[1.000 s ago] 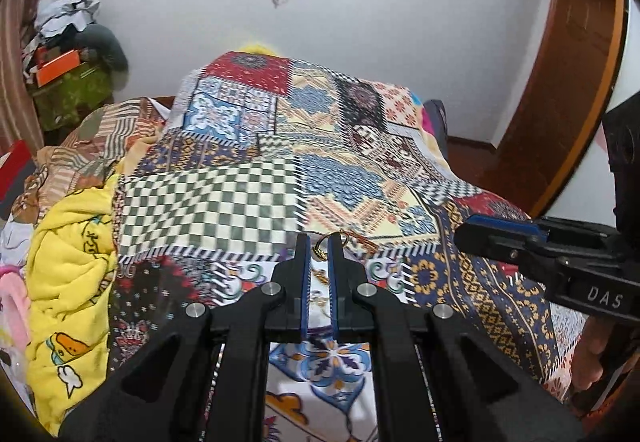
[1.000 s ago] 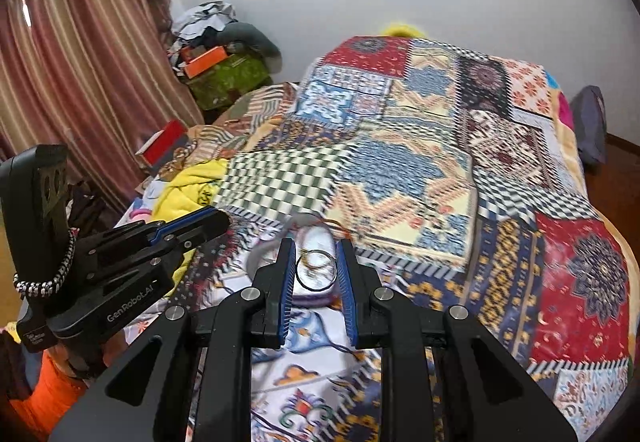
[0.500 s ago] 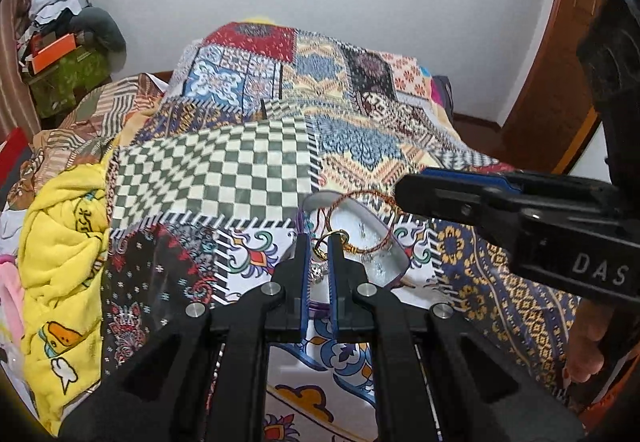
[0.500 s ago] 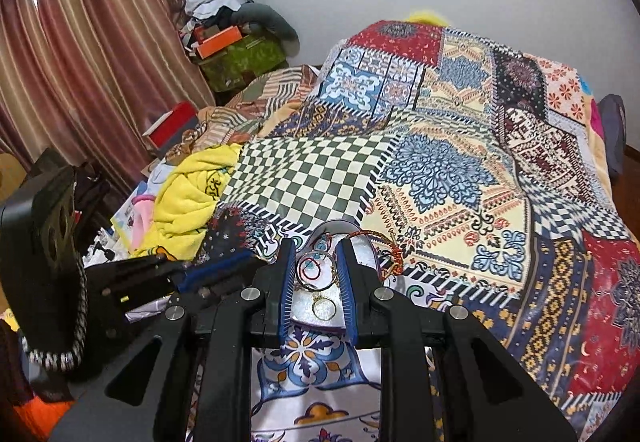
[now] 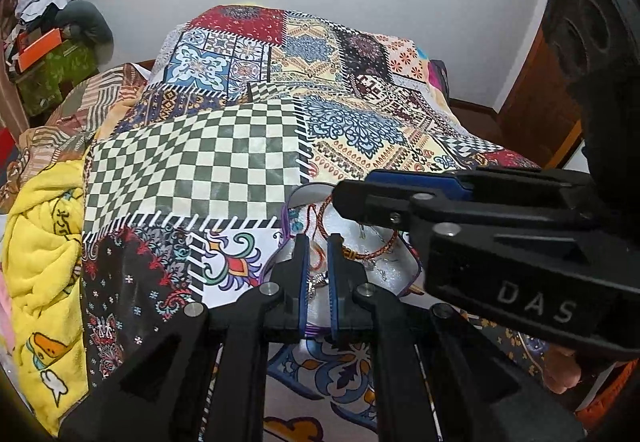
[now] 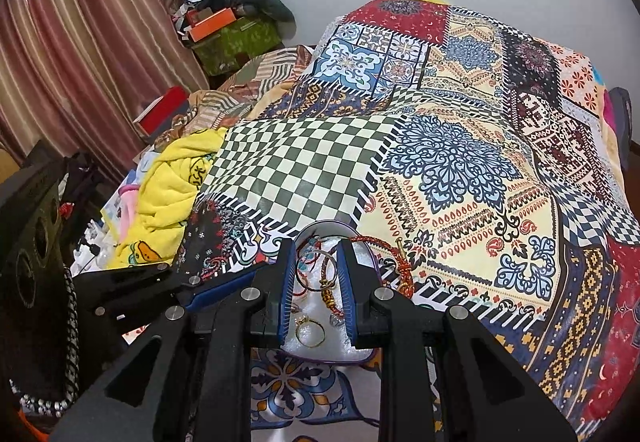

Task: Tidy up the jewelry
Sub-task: 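Carry the ring and charm into the heart tin and open both grippers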

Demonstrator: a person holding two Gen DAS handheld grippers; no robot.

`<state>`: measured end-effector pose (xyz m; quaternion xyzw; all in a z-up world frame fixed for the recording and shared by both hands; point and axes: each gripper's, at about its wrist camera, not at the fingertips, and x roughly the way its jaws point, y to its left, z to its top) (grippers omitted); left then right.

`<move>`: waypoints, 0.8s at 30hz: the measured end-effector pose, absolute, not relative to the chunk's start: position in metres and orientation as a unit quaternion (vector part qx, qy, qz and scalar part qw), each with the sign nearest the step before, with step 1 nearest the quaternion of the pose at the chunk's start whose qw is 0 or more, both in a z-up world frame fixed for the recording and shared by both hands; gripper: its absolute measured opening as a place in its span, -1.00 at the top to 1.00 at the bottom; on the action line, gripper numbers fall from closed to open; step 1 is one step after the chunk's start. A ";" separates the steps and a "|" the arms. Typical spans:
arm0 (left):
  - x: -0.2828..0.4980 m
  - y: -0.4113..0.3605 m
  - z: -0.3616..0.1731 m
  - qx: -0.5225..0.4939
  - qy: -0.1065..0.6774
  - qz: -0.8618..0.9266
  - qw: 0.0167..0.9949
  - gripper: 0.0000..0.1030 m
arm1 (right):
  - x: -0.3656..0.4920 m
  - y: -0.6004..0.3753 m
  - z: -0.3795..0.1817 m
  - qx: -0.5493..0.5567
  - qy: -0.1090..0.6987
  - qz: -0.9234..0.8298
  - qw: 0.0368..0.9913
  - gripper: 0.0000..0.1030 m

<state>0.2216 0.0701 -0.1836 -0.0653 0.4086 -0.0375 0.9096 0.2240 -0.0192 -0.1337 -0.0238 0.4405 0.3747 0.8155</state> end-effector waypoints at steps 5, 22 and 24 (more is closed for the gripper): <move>0.222 0.069 -0.186 -0.069 0.413 -0.040 0.907 0.88 | 0.227 -0.018 -0.141 -0.024 0.450 0.374 0.811 0.63; 0.210 0.077 -0.182 -0.080 0.415 -0.032 0.906 0.45 | 0.220 -0.020 -0.128 -0.028 0.440 0.376 0.815 0.33; 0.208 0.077 -0.179 -0.080 0.413 -0.032 0.907 0.45 | 0.218 -0.021 -0.124 -0.029 0.436 0.375 0.817 0.32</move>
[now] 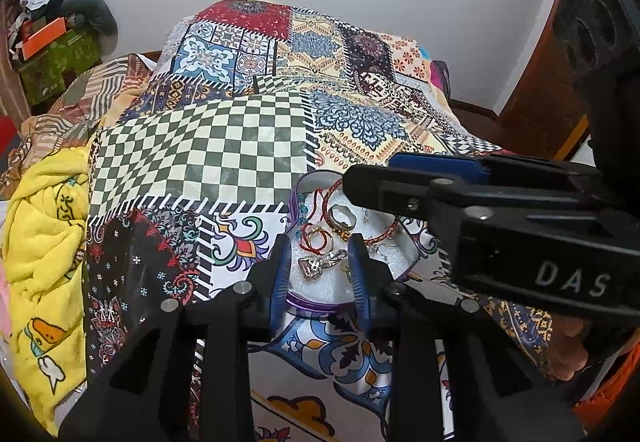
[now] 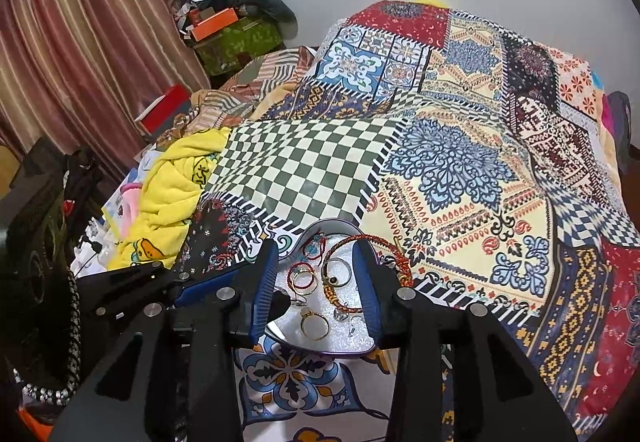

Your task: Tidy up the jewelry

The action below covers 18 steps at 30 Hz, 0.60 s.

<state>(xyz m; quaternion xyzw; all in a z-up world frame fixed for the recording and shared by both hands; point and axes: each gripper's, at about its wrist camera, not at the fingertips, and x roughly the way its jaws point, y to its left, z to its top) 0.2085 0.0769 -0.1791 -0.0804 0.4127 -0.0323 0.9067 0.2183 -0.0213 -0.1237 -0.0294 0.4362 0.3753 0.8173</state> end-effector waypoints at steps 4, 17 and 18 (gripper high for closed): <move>0.203 0.076 -0.167 -0.079 0.403 -0.032 0.911 0.45 | 0.212 -0.025 -0.113 -0.032 0.425 0.372 0.824 0.32; 0.142 0.077 -0.082 -0.049 0.320 0.004 0.946 0.45 | 0.152 -0.066 -0.040 -0.012 0.348 0.358 0.867 0.32; 0.135 0.076 -0.074 -0.048 0.310 0.005 0.950 0.45 | 0.144 -0.071 -0.031 -0.010 0.335 0.355 0.873 0.32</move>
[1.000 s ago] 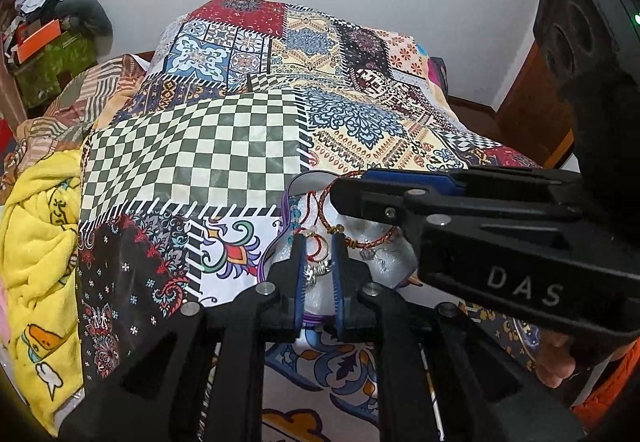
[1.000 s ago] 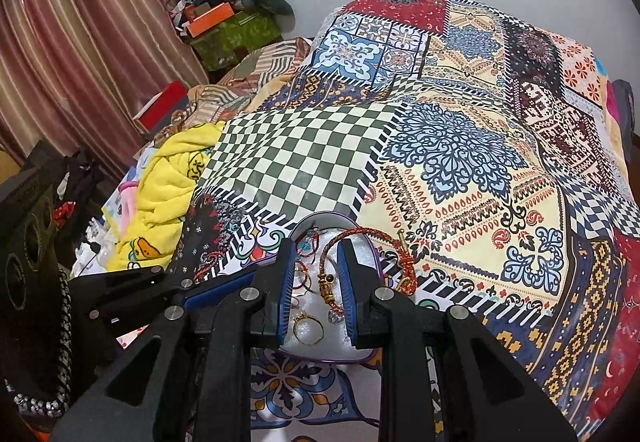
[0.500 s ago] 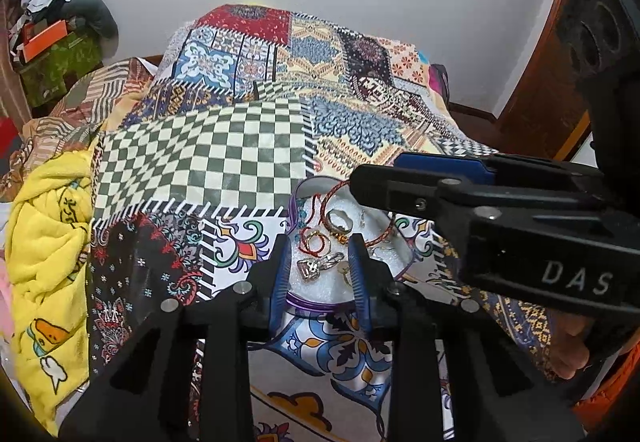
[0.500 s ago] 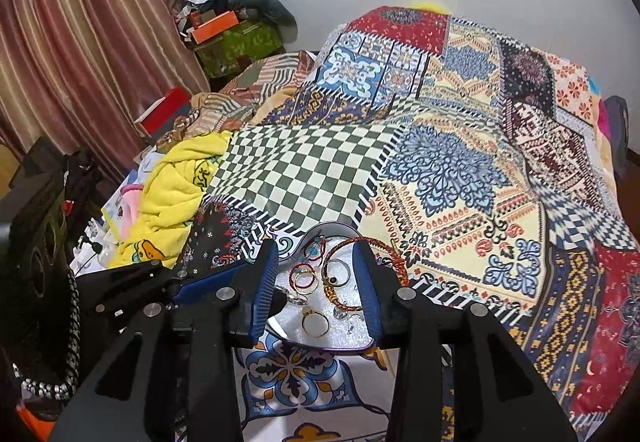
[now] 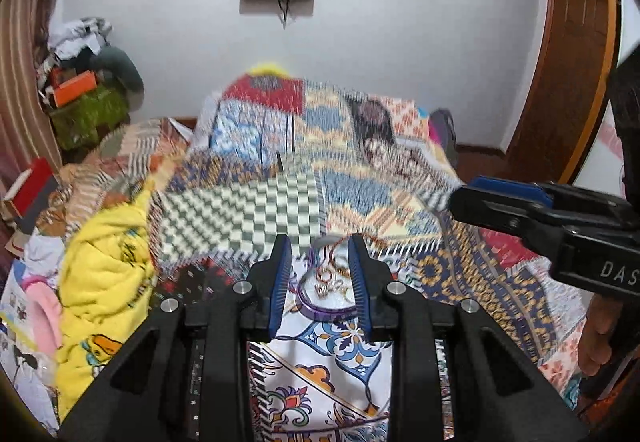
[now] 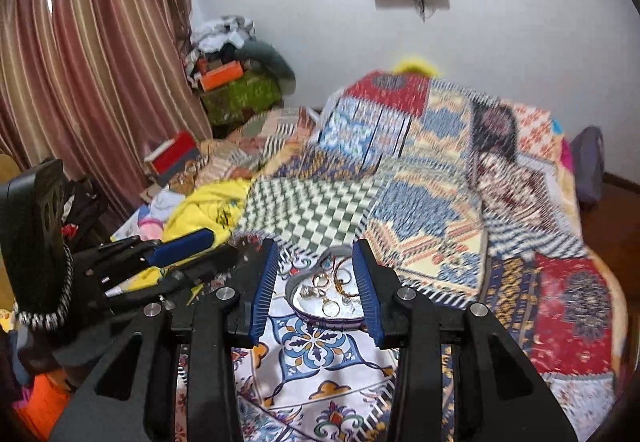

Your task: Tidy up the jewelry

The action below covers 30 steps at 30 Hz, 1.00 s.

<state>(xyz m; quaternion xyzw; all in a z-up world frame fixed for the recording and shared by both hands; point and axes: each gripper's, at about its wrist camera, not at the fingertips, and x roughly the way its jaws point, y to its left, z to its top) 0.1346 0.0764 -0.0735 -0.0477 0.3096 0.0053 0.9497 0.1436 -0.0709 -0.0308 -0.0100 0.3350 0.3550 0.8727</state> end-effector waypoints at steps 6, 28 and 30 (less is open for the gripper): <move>0.082 0.067 -0.010 -0.041 0.221 0.003 0.974 0.45 | 0.090 -0.098 0.023 -0.005 0.246 0.343 0.907 0.32; -0.047 0.033 0.063 -0.028 0.022 0.070 0.997 -0.97 | -0.019 -0.127 0.078 0.020 0.063 0.259 0.964 -0.90; -0.047 0.034 0.063 -0.026 0.026 0.072 0.997 -0.97 | -0.020 -0.127 0.077 0.021 0.061 0.252 0.966 -1.00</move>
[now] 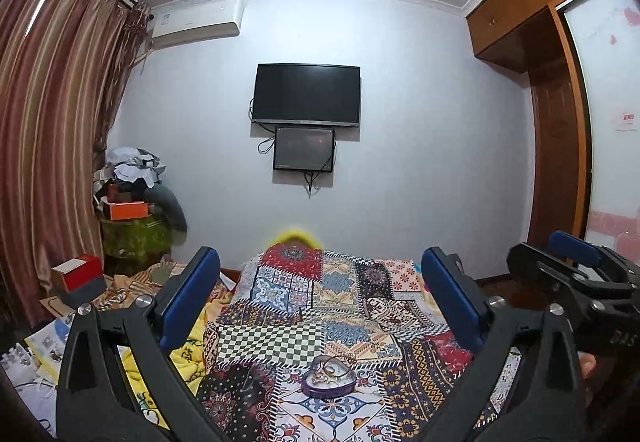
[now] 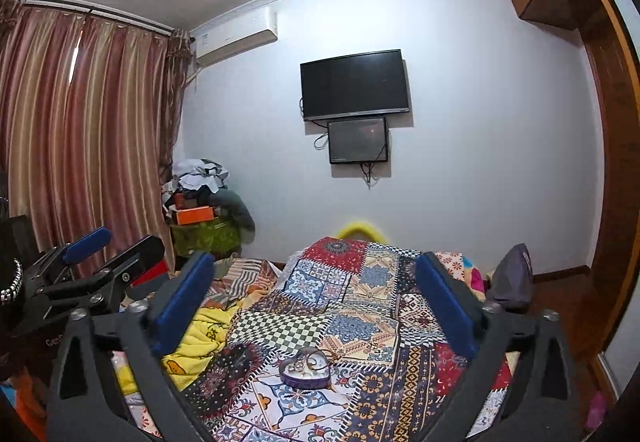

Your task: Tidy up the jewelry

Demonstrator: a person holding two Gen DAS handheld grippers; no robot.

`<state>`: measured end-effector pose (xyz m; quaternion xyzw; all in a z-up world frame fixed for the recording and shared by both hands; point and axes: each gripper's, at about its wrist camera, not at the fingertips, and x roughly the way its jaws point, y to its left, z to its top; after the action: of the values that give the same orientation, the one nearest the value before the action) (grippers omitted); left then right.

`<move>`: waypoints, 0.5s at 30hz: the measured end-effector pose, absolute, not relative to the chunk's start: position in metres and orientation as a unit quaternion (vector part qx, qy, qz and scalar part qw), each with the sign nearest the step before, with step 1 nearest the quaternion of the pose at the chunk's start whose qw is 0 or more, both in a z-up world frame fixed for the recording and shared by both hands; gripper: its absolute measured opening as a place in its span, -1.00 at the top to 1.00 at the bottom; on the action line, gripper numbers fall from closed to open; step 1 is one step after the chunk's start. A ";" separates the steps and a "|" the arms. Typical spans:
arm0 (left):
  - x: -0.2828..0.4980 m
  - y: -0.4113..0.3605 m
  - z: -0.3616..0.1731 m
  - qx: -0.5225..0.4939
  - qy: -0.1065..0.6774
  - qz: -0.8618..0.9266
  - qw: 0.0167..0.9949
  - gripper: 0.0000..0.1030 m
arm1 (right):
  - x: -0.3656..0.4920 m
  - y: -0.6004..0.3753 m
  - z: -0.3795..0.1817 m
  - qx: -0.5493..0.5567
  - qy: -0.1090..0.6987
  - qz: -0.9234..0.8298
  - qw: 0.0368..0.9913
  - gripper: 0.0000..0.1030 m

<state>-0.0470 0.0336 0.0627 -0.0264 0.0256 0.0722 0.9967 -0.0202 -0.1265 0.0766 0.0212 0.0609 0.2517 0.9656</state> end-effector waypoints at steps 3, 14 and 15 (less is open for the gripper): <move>-0.049 0.033 0.062 -0.024 0.029 0.072 0.997 -0.97 | -0.025 -0.127 0.076 0.014 0.057 0.240 0.969 -1.00; -0.050 0.027 0.058 -0.018 0.031 0.071 0.997 -0.97 | -0.029 -0.136 0.069 0.016 0.070 0.247 0.966 -1.00; -0.051 0.026 0.057 -0.018 0.031 0.070 0.997 -0.97 | -0.029 -0.136 0.069 0.016 0.071 0.247 0.966 -1.00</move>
<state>-0.0514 0.0256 0.0573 -0.0175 0.0315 0.0704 0.9969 -0.0288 -0.1361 0.0689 0.0157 0.0710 0.2468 0.9663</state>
